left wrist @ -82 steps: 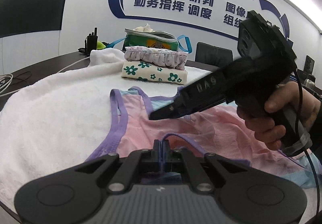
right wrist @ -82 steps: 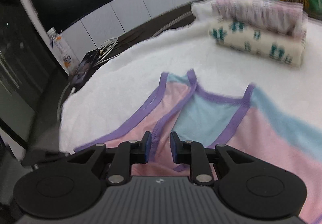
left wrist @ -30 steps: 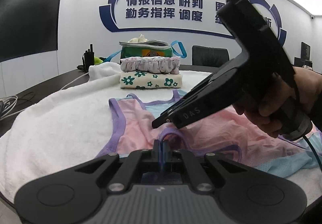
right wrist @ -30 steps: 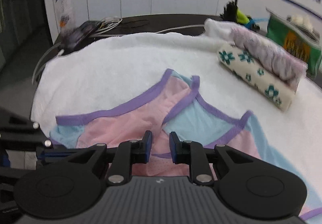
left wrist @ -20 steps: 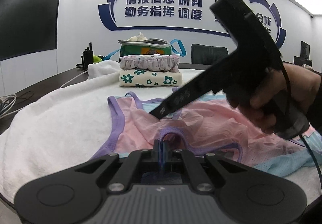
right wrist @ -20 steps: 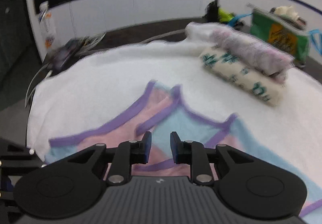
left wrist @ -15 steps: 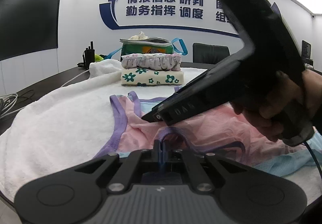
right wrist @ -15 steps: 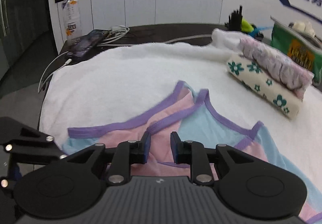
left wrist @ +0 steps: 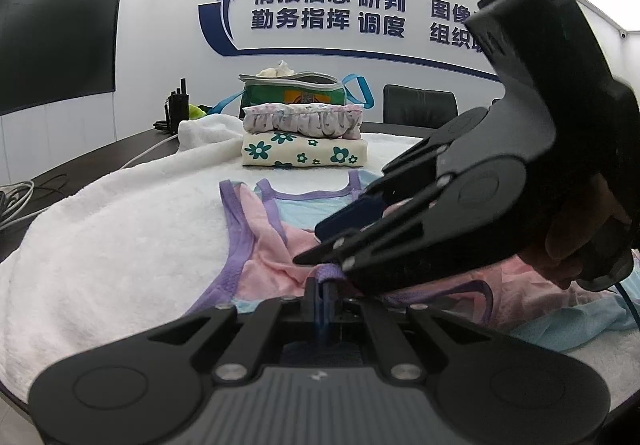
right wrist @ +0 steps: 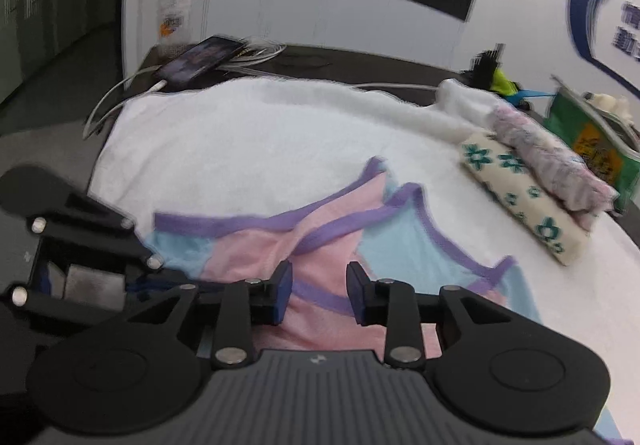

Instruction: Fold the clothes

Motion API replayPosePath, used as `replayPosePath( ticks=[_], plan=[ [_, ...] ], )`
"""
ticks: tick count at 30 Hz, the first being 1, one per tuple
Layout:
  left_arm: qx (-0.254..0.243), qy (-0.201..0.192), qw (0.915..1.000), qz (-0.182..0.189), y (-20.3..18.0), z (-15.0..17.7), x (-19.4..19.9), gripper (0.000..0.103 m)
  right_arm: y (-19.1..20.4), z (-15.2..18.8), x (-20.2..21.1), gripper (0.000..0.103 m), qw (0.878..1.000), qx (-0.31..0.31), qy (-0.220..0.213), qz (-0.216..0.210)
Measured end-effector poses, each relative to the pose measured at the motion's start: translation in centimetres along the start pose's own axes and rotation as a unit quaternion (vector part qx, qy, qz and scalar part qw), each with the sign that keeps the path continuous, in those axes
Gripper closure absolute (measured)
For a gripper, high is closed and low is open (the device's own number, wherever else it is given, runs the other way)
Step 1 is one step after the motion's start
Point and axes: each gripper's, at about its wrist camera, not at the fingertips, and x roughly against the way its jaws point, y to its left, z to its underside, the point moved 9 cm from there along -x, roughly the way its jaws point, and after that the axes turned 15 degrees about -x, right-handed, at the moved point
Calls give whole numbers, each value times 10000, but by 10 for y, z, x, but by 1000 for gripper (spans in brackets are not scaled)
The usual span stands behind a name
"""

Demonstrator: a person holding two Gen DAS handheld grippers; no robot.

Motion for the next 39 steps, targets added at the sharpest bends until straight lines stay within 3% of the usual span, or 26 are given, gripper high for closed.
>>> replayPosePath(
  ticks=[2,5,6,8,13,19,23,26,28,29,33,37,39],
  plan=[
    [-10,4,10000,-12,0,0,0,102,1,1,-2,74,10000,62,57,-25],
    [-7,8,10000,-25,1,-1,-1,102,0,0,-3,97,9995,-53,304,-61],
    [-2,7,10000,-27,1,-1,-1,102,0,-1,-4,99,9994,-55,338,13],
    [7,-1,10000,-17,2,-2,-1,103,-2,-3,-3,100,9991,-5,309,306],
    [27,-57,10000,38,1,-6,-2,103,-26,-15,1,100,9976,-494,36,492],
    [70,-46,9999,96,4,-10,-4,102,-48,-20,3,99,9947,-965,-34,346],
    [181,120,9998,8,20,-8,-3,93,-43,-14,5,88,9971,-704,73,263],
    [168,255,9994,-135,34,-4,-1,88,-39,-16,14,88,9982,-544,-118,224],
    [160,425,9989,-145,41,1,-3,89,-31,-20,22,88,9990,-325,-304,-8],
    [180,488,9985,-141,44,4,-4,98,-26,-22,23,88,9991,-216,-352,-112],
    [49,536,9983,-222,47,9,0,100,-21,-20,1,88,10000,-36,-29,-57],
    [-146,536,9979,-332,41,10,3,100,-32,-11,-15,89,9990,-348,283,-41],
    [-209,540,9977,-366,40,10,3,100,-33,-11,-13,97,9987,-437,259,-32]
  ],
)
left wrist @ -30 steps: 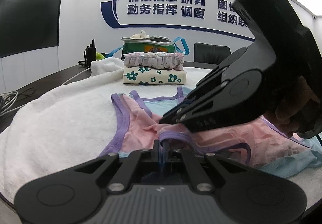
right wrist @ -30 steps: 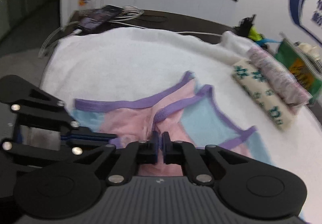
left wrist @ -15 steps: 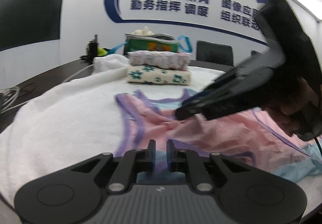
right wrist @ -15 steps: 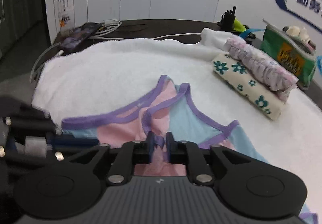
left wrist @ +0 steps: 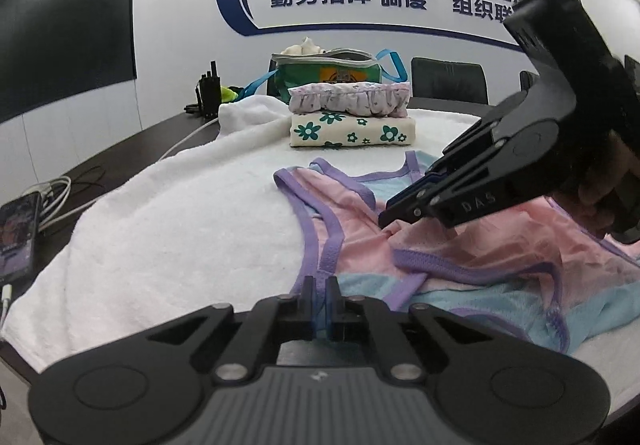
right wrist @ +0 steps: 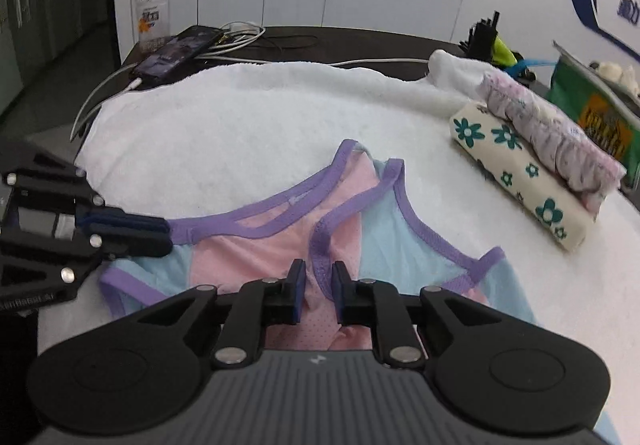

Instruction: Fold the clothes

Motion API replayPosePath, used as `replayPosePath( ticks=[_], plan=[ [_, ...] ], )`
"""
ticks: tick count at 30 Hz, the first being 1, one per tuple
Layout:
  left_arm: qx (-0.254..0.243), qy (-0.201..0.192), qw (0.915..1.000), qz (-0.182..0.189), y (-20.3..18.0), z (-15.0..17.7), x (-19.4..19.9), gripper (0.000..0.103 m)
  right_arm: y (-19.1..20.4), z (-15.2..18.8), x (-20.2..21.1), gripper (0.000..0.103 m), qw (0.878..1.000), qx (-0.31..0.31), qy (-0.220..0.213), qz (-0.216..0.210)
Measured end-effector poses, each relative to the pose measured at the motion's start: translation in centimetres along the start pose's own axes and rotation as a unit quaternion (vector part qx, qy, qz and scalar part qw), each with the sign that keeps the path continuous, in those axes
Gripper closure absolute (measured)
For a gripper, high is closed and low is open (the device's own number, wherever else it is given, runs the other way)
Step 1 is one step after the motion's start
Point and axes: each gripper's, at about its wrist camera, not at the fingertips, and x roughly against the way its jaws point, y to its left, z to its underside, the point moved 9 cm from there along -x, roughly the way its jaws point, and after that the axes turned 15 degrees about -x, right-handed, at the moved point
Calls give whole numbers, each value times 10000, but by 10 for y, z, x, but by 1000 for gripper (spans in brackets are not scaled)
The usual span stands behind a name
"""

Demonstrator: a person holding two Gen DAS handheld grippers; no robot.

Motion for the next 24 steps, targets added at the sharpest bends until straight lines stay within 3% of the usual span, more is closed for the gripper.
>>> replayPosePath(
  ticks=[6,10,13,15,16,18,20,22,23,24],
  plan=[
    [-76,13,10000,-26,-1,1,0,100,-22,-17,26,100,9969,-564,-524,158],
    [-96,44,9999,-32,-1,-1,1,99,-47,-16,25,100,9912,-1138,-582,342],
    [301,-109,9994,90,8,-12,13,96,-58,-11,20,97,9864,-1508,-530,382],
    [583,-397,9970,324,14,-29,24,94,-64,-14,24,84,9817,-1788,-605,264],
    [690,-456,9951,542,12,-38,22,86,-67,-17,27,79,9787,-1933,-662,181],
    [898,-393,9894,1071,3,-51,6,72,-69,-24,31,72,9750,-2106,-703,33],
    [891,-170,9871,1322,-7,-57,-16,69,-67,-29,25,70,9762,-2089,-579,-51],
    [724,124,9888,1298,-17,-57,-39,71,-62,-26,13,70,9785,-2027,-365,-47],
    [679,208,9892,1281,-20,-56,-46,74,-60,-25,6,76,9795,-1996,-258,-45],
    [639,244,9891,1302,-22,-55,-48,78,-58,-23,0,91,9804,-1965,-151,-43]
  ],
)
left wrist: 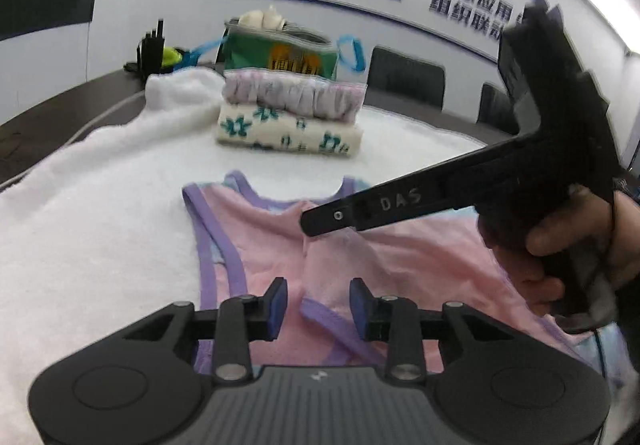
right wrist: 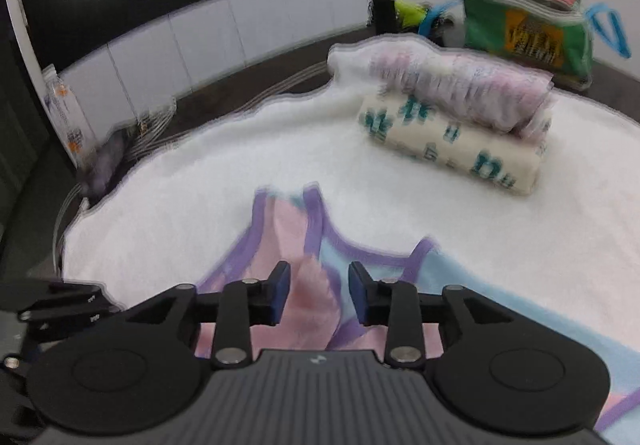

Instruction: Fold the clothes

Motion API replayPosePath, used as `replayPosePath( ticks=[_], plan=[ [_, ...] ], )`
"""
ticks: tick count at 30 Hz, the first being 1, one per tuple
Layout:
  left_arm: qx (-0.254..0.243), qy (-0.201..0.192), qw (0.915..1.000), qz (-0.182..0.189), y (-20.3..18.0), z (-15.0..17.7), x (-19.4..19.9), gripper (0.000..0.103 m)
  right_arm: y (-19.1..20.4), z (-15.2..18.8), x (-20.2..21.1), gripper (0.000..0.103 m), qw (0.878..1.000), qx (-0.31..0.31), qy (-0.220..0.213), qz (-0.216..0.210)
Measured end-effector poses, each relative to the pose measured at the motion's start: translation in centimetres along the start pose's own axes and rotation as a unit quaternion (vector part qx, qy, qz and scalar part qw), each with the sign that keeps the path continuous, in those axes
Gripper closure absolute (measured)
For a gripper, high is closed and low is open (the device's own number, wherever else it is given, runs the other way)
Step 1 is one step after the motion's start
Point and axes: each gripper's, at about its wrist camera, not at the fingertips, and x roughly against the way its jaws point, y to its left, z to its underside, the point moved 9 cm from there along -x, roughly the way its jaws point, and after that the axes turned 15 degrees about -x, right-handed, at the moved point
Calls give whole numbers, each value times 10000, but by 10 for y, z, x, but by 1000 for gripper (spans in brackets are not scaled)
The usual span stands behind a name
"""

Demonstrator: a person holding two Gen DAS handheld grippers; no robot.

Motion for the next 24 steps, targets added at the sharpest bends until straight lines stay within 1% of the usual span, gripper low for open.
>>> replayPosePath(
  ticks=[1,2,5,7,9,11,13,16,18,20,22,23,24],
  plan=[
    [-65,10,10000,48,-2,2,-1,91,1,2,-6,97,9999,32,105,22],
    [-80,1,9999,85,-4,3,-1,100,5,4,-8,98,9999,69,142,-37],
    [91,-190,9997,103,-3,7,12,101,20,2,6,98,9988,122,-31,-472],
    [94,-393,9992,-41,-4,6,27,101,27,-2,17,98,9971,73,-188,-731],
    [-32,-607,9979,-223,-10,4,44,101,26,-7,25,98,9961,-116,-299,-825],
    [-253,-731,9964,-344,-20,4,56,101,23,-7,30,98,9950,-285,-374,-883],
    [-513,-784,9949,-385,-35,4,58,101,16,-4,34,98,9942,-488,-422,-855],
    [-889,-825,9918,-398,-58,4,55,101,2,5,41,98,9936,-735,-564,-642],
    [-960,-790,9917,-328,-66,5,48,101,-9,11,47,98,9930,-855,-668,-471],
    [-969,-700,9924,-306,-70,5,40,100,-17,17,50,98,9928,-939,-662,-324],
    [-950,-638,9927,-392,-67,5,36,100,-18,21,52,94,9926,-1005,-543,-417],
    [-939,-621,9926,-451,-64,6,35,100,-16,22,51,84,9924,-1020,-455,-526],
    [-929,-604,9925,-510,-61,7,35,100,-12,23,50,71,9921,-1010,-399,-630]
  ],
)
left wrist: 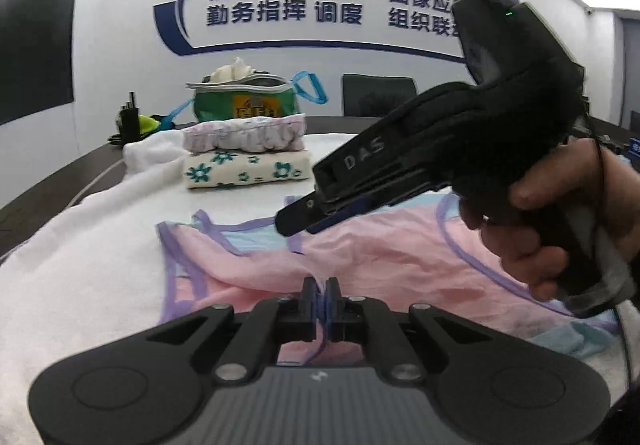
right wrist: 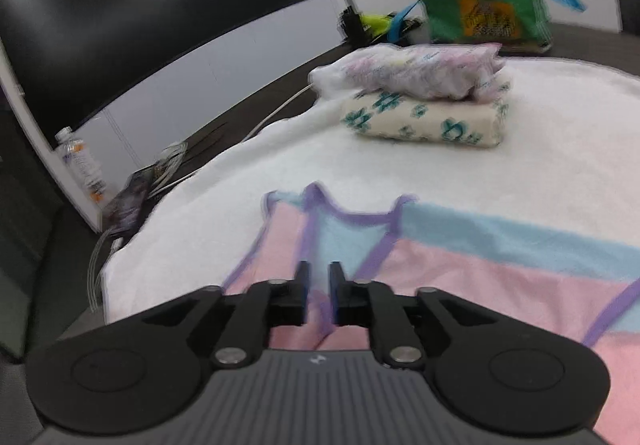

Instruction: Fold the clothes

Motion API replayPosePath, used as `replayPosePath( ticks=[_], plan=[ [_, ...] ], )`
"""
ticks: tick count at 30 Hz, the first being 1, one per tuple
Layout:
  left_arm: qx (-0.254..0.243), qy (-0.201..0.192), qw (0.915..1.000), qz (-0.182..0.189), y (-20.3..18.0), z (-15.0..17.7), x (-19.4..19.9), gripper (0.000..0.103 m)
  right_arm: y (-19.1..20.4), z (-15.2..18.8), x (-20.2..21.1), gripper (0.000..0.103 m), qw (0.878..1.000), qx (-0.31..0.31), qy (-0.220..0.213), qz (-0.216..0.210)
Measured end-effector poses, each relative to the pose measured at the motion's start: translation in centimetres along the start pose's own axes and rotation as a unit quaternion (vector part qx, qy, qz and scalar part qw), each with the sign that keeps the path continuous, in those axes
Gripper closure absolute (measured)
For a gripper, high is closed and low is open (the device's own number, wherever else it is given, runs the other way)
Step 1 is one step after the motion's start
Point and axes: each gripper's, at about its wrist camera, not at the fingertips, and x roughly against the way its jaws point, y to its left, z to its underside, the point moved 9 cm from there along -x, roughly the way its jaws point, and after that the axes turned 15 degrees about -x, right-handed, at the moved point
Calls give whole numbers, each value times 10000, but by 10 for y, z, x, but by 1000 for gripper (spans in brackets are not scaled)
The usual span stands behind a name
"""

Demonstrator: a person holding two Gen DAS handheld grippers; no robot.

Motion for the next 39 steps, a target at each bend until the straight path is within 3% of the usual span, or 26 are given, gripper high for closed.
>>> replayPosePath(
  ticks=[3,4,5,6,9,10,11,13,15,17,20,23,25,27,29,32,34,37,39],
  plan=[
    [0,69,9999,-99,4,3,0,100,10,6,-14,71,9995,260,182,-42],
    [-17,67,9999,-130,4,3,0,100,12,10,-22,76,9990,360,273,7],
    [-28,54,9999,-158,4,2,1,100,14,14,-29,96,9983,452,370,80],
    [-37,34,9998,-179,4,1,2,100,16,17,-35,102,9974,550,418,199],
    [-43,-64,9998,-171,-2,-4,4,100,20,13,-23,103,9978,615,132,201],
    [-6,-118,9999,-51,-7,-6,5,97,20,9,-14,103,9982,573,3,164],
    [36,-187,9997,139,-14,-9,6,82,16,6,-5,102,9985,505,-111,171],
    [-5,-257,9970,726,-32,-10,9,58,0,4,6,99,9991,274,-194,277],
    [-63,-273,9905,1343,-49,-9,13,57,-19,6,11,88,9983,12,-224,536],
    [24,-199,9858,1668,-48,-3,18,60,-30,11,19,75,9961,5,-338,814],
    [120,-293,9787,2030,-27,4,33,60,-20,23,41,74,9950,275,-641,708],
    [32,-326,9791,2009,8,11,43,60,9,44,49,75,9947,743,-655,281],
    [-90,-268,9814,1901,22,16,42,60,20,59,41,79,9942,965,-405,250],
    [-204,-195,9833,1798,32,20,39,60,8,72,35,82,9925,980,-217,691],
    [-328,-132,9801,1953,28,24,38,59,-10,81,40,81,9892,853,-208,1171],
    [-628,-132,9637,2590,0,26,40,59,-34,82,115,72,9844,410,-1070,1338],
    [-832,-122,9579,2746,-14,27,36,59,-46,95,162,65,9759,510,-1436,1559],
    [-1074,-9,9575,2675,-22,31,28,60,-66,128,207,65,9672,614,-1474,1978],
    [-1169,20,9568,2664,-23,34,26,61,-69,151,214,65,9687,743,-1332,1960]
  ],
)
